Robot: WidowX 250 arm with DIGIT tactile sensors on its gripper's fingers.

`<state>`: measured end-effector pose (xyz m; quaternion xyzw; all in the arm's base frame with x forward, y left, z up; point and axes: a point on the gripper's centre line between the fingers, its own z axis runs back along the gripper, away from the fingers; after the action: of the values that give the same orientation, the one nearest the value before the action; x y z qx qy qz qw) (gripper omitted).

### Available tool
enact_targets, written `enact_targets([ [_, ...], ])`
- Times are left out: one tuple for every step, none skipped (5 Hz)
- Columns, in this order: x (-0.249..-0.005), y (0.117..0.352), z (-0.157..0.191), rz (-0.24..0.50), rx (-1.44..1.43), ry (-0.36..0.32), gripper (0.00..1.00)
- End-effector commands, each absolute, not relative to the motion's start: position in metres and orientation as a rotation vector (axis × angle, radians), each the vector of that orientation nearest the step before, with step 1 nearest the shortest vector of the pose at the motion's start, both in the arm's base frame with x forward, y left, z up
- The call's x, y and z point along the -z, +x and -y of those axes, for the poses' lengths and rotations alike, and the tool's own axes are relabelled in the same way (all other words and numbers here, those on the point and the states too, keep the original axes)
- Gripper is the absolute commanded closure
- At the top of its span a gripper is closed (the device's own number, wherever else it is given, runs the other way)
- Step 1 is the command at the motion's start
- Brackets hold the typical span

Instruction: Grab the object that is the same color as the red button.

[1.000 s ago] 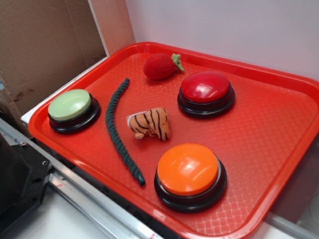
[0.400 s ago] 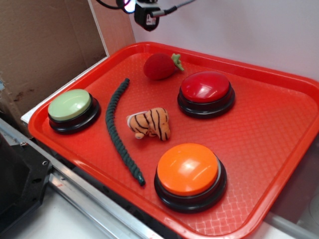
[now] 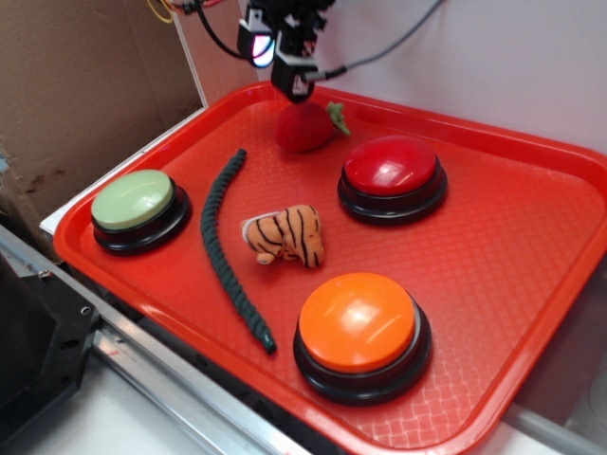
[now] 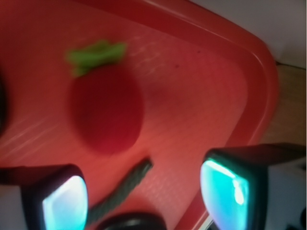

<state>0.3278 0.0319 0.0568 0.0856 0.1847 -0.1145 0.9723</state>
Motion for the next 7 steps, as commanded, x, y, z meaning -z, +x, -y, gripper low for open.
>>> enact_targets([
  [-0.038,0.321,-0.026,-0.349,0.233,0.174,0.00],
  [-0.033,0.319,-0.029,-0.345,0.192,0.164,1.00],
  [-0.032,0.319,-0.030,-0.343,0.183,0.163,1.00],
  [-0.032,0.318,-0.028,-0.342,0.178,0.170,1.00],
  [-0.033,0.317,-0.027,-0.335,0.173,0.172,1.00],
  [-0.033,0.316,-0.026,-0.333,0.168,0.177,1.00],
  [-0.049,0.314,-0.027,-0.287,0.129,0.173,1.00],
])
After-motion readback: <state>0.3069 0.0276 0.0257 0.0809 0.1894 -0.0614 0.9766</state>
